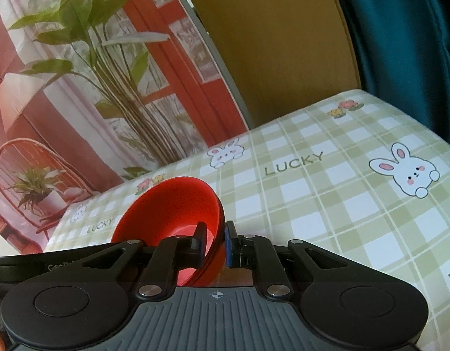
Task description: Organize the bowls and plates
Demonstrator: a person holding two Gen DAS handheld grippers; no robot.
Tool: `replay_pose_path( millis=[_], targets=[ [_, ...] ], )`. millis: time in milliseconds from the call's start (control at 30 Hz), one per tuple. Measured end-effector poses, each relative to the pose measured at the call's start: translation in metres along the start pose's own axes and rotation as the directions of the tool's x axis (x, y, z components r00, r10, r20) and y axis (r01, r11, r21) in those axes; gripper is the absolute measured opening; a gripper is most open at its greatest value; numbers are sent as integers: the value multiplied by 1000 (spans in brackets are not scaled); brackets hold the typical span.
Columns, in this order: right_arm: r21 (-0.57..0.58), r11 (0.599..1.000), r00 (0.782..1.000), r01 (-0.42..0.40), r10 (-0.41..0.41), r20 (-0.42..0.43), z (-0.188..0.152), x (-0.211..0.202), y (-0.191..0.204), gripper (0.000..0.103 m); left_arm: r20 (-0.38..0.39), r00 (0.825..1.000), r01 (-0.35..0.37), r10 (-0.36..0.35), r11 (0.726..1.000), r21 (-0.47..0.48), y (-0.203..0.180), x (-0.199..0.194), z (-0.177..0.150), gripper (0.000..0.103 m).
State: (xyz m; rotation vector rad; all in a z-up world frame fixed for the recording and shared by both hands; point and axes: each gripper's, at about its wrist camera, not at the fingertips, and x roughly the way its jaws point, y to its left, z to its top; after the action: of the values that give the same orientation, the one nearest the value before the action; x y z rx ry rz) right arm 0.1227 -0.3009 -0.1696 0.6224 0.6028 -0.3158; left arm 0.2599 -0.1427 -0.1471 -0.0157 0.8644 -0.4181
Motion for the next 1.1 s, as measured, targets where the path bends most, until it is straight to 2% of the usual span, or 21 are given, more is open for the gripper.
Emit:
replay_pose_path(
  millis=[467,1100],
  targets=[
    [-20,999,999,-38,38,2,-1,-15,25,12,49,999,-14,15,1000,-15,9,-34,-5,14],
    [-86,990,989,-113,104,-104,-29,-13,74,12,49,996,-65,71,991,-113,55,-71,-38,14]
  ],
)
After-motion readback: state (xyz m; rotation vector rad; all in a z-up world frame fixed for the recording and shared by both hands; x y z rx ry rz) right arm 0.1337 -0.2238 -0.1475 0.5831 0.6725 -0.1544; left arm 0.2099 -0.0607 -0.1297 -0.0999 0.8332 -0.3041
